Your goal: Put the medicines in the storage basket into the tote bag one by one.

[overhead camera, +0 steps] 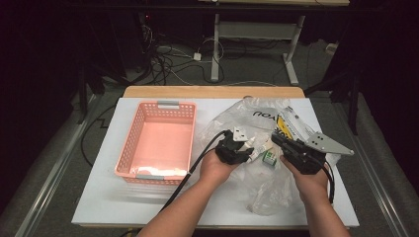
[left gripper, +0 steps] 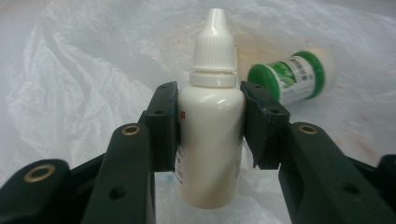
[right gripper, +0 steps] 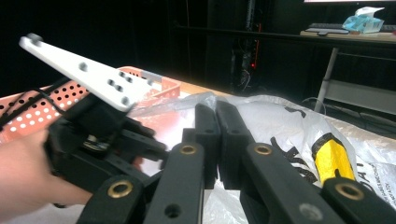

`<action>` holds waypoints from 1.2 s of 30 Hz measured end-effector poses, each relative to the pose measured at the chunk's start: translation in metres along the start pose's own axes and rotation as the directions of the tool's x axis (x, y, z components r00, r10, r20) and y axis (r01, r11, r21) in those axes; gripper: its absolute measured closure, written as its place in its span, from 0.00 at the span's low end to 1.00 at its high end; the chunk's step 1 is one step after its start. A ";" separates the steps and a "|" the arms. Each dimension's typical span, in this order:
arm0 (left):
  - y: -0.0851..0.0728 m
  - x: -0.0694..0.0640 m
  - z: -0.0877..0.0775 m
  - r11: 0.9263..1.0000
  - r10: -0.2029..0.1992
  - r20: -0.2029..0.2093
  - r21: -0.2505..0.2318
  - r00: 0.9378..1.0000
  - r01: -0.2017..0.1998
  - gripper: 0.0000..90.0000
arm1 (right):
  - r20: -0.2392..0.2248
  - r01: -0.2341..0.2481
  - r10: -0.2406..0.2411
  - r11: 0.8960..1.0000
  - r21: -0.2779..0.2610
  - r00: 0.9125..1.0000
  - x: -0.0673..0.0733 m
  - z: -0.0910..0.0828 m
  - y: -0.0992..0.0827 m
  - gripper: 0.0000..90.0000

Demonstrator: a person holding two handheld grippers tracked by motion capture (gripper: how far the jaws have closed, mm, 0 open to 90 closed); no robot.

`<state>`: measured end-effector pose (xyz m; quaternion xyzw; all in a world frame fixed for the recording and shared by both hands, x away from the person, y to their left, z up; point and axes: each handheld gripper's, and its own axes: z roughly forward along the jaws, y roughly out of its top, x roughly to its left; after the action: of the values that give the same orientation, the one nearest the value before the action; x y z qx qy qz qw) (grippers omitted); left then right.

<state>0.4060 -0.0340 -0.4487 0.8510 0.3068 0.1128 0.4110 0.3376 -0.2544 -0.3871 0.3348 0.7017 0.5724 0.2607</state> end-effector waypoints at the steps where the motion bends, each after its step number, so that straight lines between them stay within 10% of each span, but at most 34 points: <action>1: 0.001 0.000 0.004 1.000 -0.002 0.002 -0.001 1.000 0.002 0.64 | 0.001 0.002 -0.002 1.000 -0.001 1.000 0.000 0.000 0.000 0.99; 15: 0.005 0.004 0.029 0.997 -0.066 -0.009 -0.038 0.998 0.066 0.53 | -0.003 -0.001 0.001 1.000 0.008 1.000 0.000 0.002 -0.002 0.99; 32: -0.034 -0.016 -0.034 0.995 -0.078 0.114 -0.059 0.990 0.085 0.32 | 0.004 -0.013 0.013 1.000 0.016 1.000 0.002 0.000 -0.002 0.99; 36: -0.050 -0.022 -0.048 0.996 -0.060 0.084 -0.056 0.995 0.065 0.22 | -0.001 0.006 -0.006 1.000 0.013 1.000 0.002 0.002 -0.002 0.99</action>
<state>0.3459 0.0068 -0.4556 0.8326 0.3125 0.0736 0.4513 0.3373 -0.2525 -0.3894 0.3341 0.7066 0.5671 0.2598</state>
